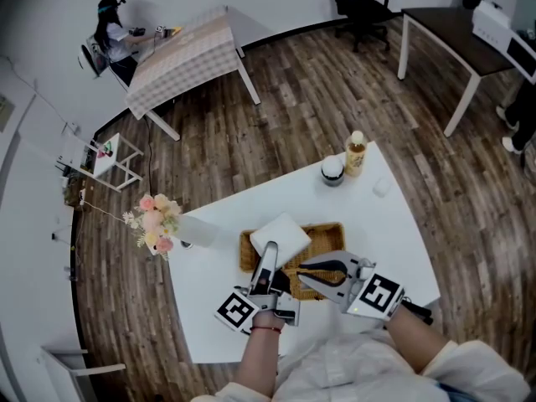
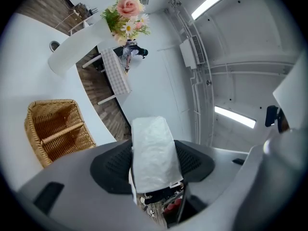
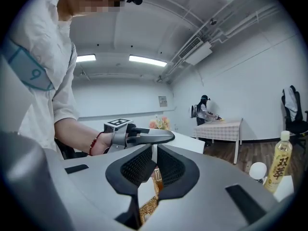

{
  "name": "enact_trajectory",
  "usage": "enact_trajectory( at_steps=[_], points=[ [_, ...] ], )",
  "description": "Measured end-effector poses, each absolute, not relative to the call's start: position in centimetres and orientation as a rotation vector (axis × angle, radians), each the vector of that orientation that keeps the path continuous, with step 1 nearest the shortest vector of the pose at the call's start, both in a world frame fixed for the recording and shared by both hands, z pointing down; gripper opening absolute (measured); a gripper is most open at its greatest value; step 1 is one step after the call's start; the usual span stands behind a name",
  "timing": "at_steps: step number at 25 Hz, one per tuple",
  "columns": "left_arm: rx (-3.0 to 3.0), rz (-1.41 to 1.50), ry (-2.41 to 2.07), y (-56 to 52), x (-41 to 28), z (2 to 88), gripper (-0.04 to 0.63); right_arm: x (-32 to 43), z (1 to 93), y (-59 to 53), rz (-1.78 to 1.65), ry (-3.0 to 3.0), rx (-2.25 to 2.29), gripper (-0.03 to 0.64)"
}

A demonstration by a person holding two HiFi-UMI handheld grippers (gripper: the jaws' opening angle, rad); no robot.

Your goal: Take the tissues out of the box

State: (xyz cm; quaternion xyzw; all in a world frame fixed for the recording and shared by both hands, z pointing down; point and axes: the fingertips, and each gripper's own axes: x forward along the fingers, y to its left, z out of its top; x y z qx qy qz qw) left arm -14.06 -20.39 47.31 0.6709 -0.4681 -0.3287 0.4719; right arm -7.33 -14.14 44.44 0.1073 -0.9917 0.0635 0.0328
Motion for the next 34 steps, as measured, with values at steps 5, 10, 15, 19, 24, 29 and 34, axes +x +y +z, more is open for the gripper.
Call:
enact_trajectory(
  at_steps=[5, 10, 15, 19, 24, 29, 34],
  points=[
    [1.629, -0.828, -1.133, -20.2, -14.1, 47.1, 0.255, -7.1, 44.0, -14.2, 0.182, -3.060, 0.350, 0.045],
    [1.612, -0.849, -1.114, -20.1, -14.1, 47.1, 0.255, -7.1, 44.0, -14.3, 0.204, -3.058, 0.357, 0.032],
    [1.618, -0.846, -1.107, -20.2, -13.9, 47.1, 0.255, -7.3, 44.1, -14.3, 0.205, -3.053, 0.351, 0.031],
    [1.611, -0.852, -1.102, -20.2, -14.0, 46.9, 0.255, -7.4, 44.2, -14.5, 0.210, -3.055, 0.352, 0.031],
    [1.607, -0.850, -1.107, -20.3, -14.1, 47.0, 0.255, -7.3, 44.5, -14.7, 0.220, -3.052, 0.354, 0.031],
    [1.605, -0.843, -1.102, -20.3, -13.9, 47.1, 0.255, -7.3, 44.6, -15.0, 0.237, -3.055, 0.364, 0.031],
    [1.595, -0.848, -1.095, -20.5, -13.8, 47.3, 0.255, -7.3, 44.6, -15.2, 0.238, -3.057, 0.366, 0.031]
  ],
)
